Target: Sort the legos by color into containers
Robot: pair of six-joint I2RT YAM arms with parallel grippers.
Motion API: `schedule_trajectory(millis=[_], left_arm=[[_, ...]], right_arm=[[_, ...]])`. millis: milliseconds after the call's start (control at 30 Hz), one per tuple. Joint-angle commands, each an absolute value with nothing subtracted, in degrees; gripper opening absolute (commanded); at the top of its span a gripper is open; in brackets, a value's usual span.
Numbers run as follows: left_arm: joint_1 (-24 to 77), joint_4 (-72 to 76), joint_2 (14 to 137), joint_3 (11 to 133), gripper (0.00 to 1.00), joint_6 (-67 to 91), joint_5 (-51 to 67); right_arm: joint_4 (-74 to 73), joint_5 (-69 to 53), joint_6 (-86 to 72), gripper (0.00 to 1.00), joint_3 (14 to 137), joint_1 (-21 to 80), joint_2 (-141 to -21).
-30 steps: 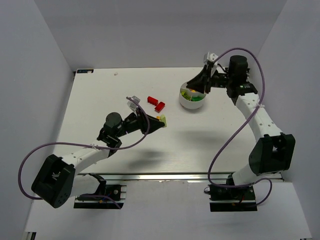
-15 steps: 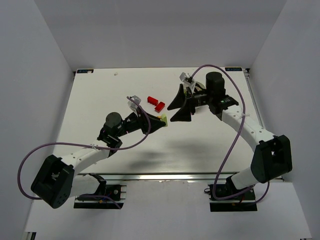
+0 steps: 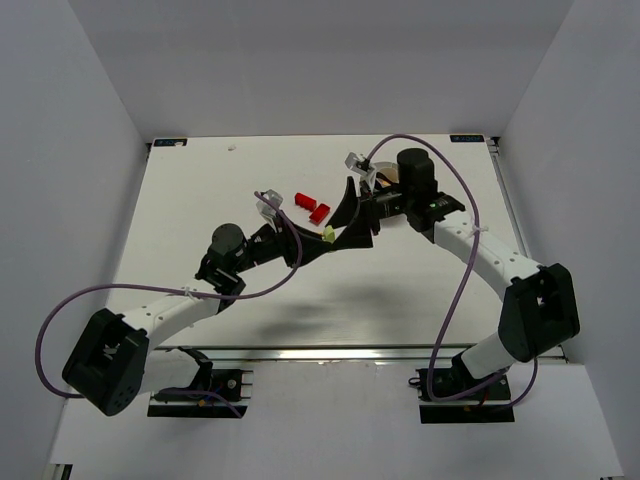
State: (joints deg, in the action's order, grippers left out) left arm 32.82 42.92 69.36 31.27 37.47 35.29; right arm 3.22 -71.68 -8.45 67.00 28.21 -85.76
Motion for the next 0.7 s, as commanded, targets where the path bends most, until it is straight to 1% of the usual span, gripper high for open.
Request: schedule_trajectory(millis=[0, 100, 133, 200, 233, 267, 300, 400, 433, 500, 567, 667], left_arm=[[33.1, 44.6, 69.4, 33.3, 0.00, 37.2, 35.6], [33.2, 45.0, 69.5, 33.0, 0.00, 37.4, 35.6], [33.2, 45.1, 69.5, 33.0, 0.00, 37.4, 35.5], [33.2, 45.0, 69.4, 33.0, 0.00, 37.4, 35.4], [33.2, 45.0, 69.4, 33.0, 0.00, 37.4, 35.4], [33.2, 44.9, 69.4, 33.0, 0.00, 37.4, 35.4], [33.2, 44.7, 69.6, 33.0, 0.00, 37.4, 35.4], [33.2, 44.4, 70.0, 33.1, 0.00, 37.6, 35.3], [33.2, 44.4, 70.2, 33.0, 0.01, 37.7, 35.3], [33.2, 44.6, 70.3, 32.9, 0.01, 37.9, 35.3], [33.2, 44.9, 70.3, 32.6, 0.01, 38.0, 35.4], [33.2, 44.8, 70.1, 32.3, 0.01, 37.9, 35.3]], right_arm=[[4.0, -70.8, -9.4, 0.86, 68.9, 28.5, -87.2], [4.0, -71.2, -9.5, 0.78, 69.5, 28.5, -88.2], [4.0, -71.5, -9.6, 0.72, 69.7, 28.5, -88.6], [4.0, -71.8, -9.6, 0.65, 70.0, 28.5, -88.9], [4.2, -72.0, -9.5, 0.56, 70.0, 28.4, -89.0], [4.3, -72.1, -9.3, 0.52, 70.0, 28.5, -89.0], [4.7, -72.1, -9.3, 0.42, 70.0, 28.5, -88.9], [5.4, -71.9, -9.2, 0.24, 70.0, 28.5, -88.6], [6.2, -71.8, -9.2, 0.21, 69.9, 28.5, -88.4], [6.7, -71.7, -9.3, 0.23, 70.1, 28.5, -88.3], [6.7, -71.6, -9.6, 0.32, 70.5, 28.5, -88.4], [7.2, -71.7, -9.9, 0.33, 70.6, 28.5, -88.5]])
